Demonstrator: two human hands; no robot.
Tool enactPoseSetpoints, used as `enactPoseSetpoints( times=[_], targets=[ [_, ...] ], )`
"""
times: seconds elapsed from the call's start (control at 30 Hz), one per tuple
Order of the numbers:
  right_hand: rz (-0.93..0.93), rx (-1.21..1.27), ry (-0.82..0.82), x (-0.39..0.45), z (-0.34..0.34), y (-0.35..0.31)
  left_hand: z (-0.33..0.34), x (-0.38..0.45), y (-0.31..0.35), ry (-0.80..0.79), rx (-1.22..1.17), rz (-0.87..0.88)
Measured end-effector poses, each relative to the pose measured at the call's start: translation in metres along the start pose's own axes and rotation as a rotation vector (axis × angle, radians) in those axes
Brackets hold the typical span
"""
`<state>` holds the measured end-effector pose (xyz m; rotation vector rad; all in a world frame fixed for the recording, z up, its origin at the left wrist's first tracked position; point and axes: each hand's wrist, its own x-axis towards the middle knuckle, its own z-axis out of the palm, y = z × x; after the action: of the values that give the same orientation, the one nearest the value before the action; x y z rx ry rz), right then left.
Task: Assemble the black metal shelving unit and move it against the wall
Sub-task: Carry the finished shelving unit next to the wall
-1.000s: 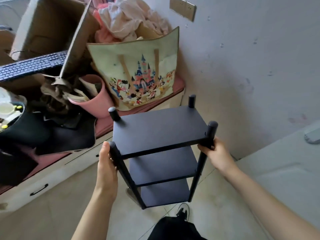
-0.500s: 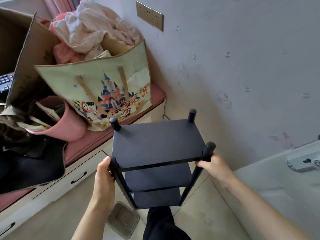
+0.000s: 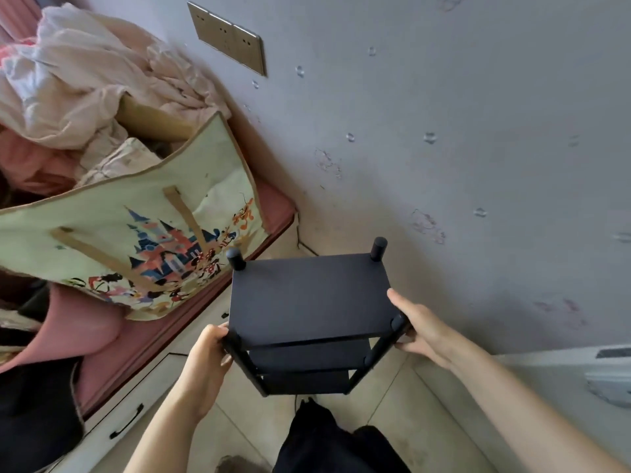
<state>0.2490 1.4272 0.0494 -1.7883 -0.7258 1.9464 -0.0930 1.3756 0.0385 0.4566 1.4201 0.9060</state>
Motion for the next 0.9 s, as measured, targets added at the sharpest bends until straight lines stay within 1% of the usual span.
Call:
enactPoseSetpoints(
  times=[0.07, 0.2, 0.27, 0.4, 0.5, 0.63, 0.73, 0.9],
  targets=[
    [0.023, -0.026, 0.012, 0.017, -0.002, -0.006, 0.006, 0.025, 0.008, 0.008, 0.024, -0.059],
    [0.052, -0.081, 0.043, 0.053, -0.012, -0.018, 0.021, 0.073, 0.019, 0.107, 0.103, -0.154],
    [0.083, -0.089, 0.073, 0.073, -0.019, -0.024, 0.029, 0.094, 0.018, 0.157, 0.132, -0.17],
    [0.154, -0.147, 0.09, 0.112, -0.029, -0.033, 0.043, 0.136, 0.019, 0.196, 0.166, -0.202],
    [0.226, -0.19, 0.151, 0.141, -0.032, -0.037, 0.051, 0.166, 0.023, 0.218, 0.157, -0.259],
    [0.337, -0.128, 0.21, 0.176, -0.024, -0.041, 0.049, 0.211, 0.029, 0.184, 0.163, -0.342],
    [0.344, -0.065, 0.267, 0.203, -0.016, -0.042, 0.048, 0.253, 0.037, 0.165, 0.186, -0.391],
    [0.392, 0.055, 0.345, 0.242, 0.003, -0.039, 0.043, 0.316, 0.047, 0.062, 0.262, -0.442]
  ],
)
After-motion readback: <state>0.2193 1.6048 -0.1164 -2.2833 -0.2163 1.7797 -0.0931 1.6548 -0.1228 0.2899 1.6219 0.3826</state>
